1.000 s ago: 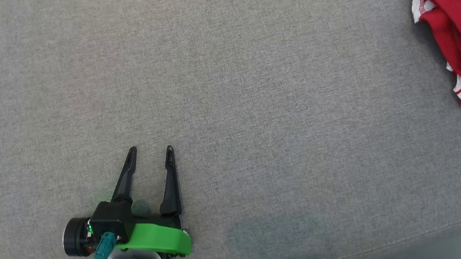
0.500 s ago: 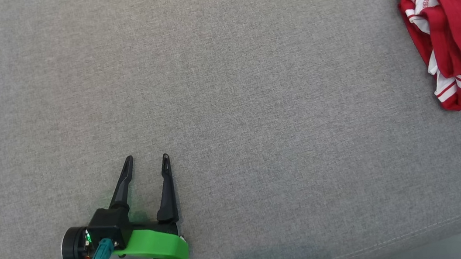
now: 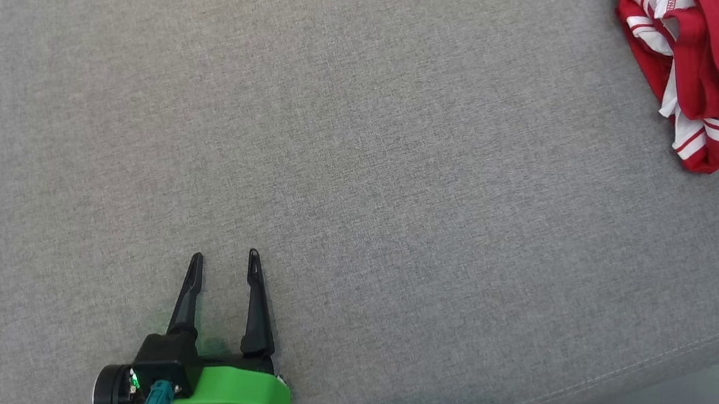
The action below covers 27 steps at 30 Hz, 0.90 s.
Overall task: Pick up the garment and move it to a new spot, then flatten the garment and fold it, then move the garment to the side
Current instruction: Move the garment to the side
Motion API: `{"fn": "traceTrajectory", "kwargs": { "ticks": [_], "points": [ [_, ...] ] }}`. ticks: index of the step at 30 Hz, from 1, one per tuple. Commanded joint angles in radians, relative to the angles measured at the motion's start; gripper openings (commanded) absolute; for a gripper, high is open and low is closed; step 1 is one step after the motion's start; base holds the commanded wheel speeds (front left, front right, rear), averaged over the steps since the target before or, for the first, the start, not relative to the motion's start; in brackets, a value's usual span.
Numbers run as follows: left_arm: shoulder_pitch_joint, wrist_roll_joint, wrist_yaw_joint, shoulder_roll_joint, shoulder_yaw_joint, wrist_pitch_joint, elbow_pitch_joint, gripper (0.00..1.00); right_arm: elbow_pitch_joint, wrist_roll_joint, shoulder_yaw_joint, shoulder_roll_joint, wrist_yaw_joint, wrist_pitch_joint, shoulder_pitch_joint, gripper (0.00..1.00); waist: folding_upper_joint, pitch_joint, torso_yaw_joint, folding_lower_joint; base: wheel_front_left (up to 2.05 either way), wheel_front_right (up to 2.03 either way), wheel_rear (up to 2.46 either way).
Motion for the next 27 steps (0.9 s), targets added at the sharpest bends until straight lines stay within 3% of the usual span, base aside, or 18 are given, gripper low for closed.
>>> {"fn": "traceTrajectory", "kwargs": {
  "ticks": [1, 7, 13, 17, 23, 27],
  "points": [
    [0.005, -0.009, 0.003, 0.004, 0.001, 0.001, -0.001, 1.00, 0.013, -0.016, -0.001, -0.008, -0.001, -0.011, 0.007, 1.00, 0.0005, -0.013, -0.004, 0.0000, 0.00, 0.00, 0.00],
    [0.035, -0.025, 0.009, 0.004, -0.002, 0.001, -0.001, 1.00, 0.029, -0.037, -0.037, 0.007, -0.001, -0.088, 0.002, 1.00, 0.0005, -0.078, -0.009, 0.0000, 0.00, 0.00, 0.00],
    [0.092, -0.038, 0.014, 0.004, 0.013, 0.001, -0.016, 1.00, -0.063, -0.043, -0.099, 0.033, -0.001, -0.254, 0.042, 1.00, 0.0005, -0.169, 0.000, 0.0000, 0.00, 0.00, 0.00],
    [0.149, -0.045, 0.018, 0.004, 0.050, 0.001, -0.038, 1.00, -0.201, -0.068, -0.138, 0.073, -0.001, -0.389, 0.144, 1.00, 0.0005, -0.235, 0.020, 0.0000, 0.00, 0.00, 0.00],
    [0.218, -0.019, 0.012, 0.004, 0.132, 0.001, -0.063, 1.00, -0.428, -0.156, -0.256, 0.201, -0.001, -0.510, 0.434, 1.00, 0.0005, -0.308, 0.076, 0.0000, 0.00, 0.00, 0.00],
    [0.230, -0.018, 0.005, 0.004, 0.175, 0.001, -0.067, 1.00, -0.540, -0.254, -0.354, 0.328, -0.002, -0.532, 0.611, 1.00, 0.0005, -0.335, 0.118, 0.0000, 0.00, 0.00, 0.00]
  ]
}}
